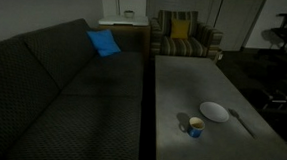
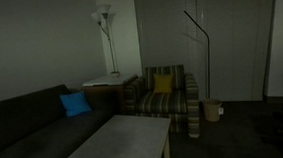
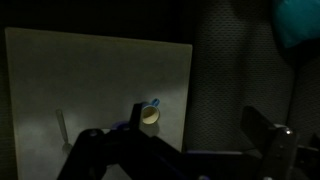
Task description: Put the cup on the white plate
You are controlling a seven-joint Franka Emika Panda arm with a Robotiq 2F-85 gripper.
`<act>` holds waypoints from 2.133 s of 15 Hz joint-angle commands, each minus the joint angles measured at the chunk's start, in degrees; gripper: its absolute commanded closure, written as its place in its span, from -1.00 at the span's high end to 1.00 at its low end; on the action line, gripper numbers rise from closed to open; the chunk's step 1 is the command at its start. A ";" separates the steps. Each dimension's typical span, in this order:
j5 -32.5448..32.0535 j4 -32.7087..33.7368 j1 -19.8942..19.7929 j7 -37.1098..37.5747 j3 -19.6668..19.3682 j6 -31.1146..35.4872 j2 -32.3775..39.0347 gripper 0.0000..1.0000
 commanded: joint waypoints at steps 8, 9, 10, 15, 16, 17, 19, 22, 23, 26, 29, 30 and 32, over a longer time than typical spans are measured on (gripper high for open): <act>2.00 -2.48 0.75 1.22 7.56 11.51 2.86 1.00; 0.66 -2.52 1.34 3.46 8.67 15.96 4.55 1.00; -3.13 -2.61 1.89 6.15 9.38 19.60 6.32 1.00; -23.13 -0.13 7.03 22.62 5.91 29.64 17.61 1.00; -27.89 1.50 9.40 26.14 3.06 29.41 20.54 1.00; -31.59 4.44 11.90 29.60 -0.09 25.14 23.78 1.00; -28.34 0.26 8.70 27.32 3.74 27.52 19.35 1.00; -28.10 0.39 8.44 27.16 4.29 27.63 19.04 1.00; -28.12 0.38 8.36 27.17 4.31 27.61 18.64 1.00; -27.85 -7.14 10.91 32.94 1.97 33.92 12.58 1.00; -22.59 -5.56 9.82 37.53 3.14 39.77 15.52 1.00; -20.34 -4.06 9.10 38.21 3.94 42.08 17.63 1.00; -15.87 -1.00 8.32 39.49 4.83 47.29 22.28 1.00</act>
